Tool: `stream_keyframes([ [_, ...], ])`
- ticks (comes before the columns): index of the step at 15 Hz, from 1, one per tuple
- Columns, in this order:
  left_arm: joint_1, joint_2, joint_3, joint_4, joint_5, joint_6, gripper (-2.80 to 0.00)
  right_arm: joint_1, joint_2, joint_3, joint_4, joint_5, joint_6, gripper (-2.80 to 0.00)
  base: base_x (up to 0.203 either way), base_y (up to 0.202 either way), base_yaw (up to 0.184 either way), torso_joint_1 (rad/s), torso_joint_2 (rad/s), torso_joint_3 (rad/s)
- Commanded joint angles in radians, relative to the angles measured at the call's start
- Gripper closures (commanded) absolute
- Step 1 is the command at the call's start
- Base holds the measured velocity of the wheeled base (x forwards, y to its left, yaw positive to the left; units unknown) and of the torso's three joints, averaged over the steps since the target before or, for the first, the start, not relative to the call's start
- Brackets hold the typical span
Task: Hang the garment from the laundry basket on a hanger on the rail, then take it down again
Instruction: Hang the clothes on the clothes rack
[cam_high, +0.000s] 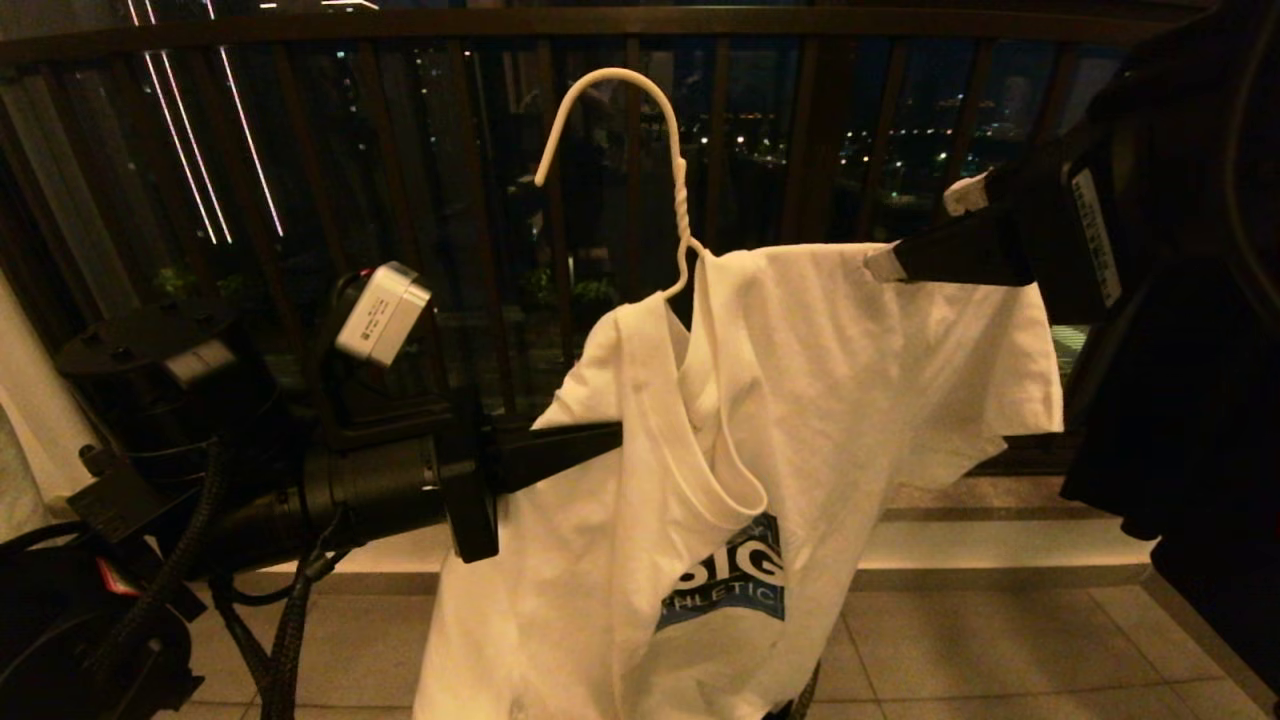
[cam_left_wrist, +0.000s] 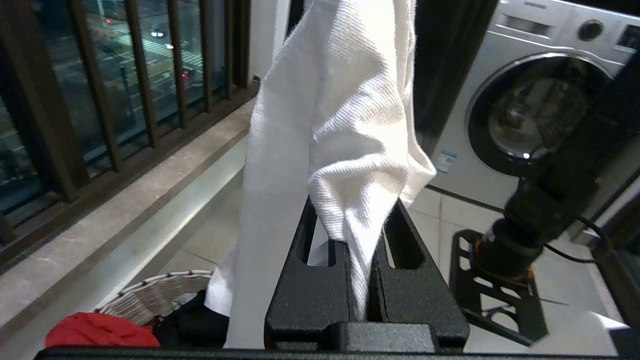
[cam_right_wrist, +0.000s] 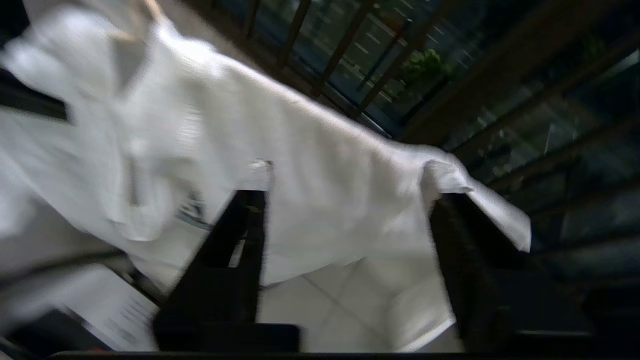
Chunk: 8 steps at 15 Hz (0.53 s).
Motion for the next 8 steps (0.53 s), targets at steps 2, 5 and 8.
stream_keyframes([
  [2,0.001,-0.022,0.002,0.055,-0.011,0.003,0.00,-0.123,0.019,-0.005,0.007,0.226,-0.166,-2.80,0.000,0.000,0.000,0.000,0.00,0.000],
  [5,0.001,-0.059,0.002,0.135,-0.094,0.006,0.00,-0.166,0.030,-0.007,0.007,0.318,-0.195,-2.80,0.000,0.000,0.000,0.000,0.00,0.000],
  [8,-0.006,-0.069,0.001,0.161,-0.101,0.006,0.00,-0.164,0.036,0.007,0.031,0.349,-0.195,-2.80,0.000,0.000,0.000,0.000,0.00,0.000],
])
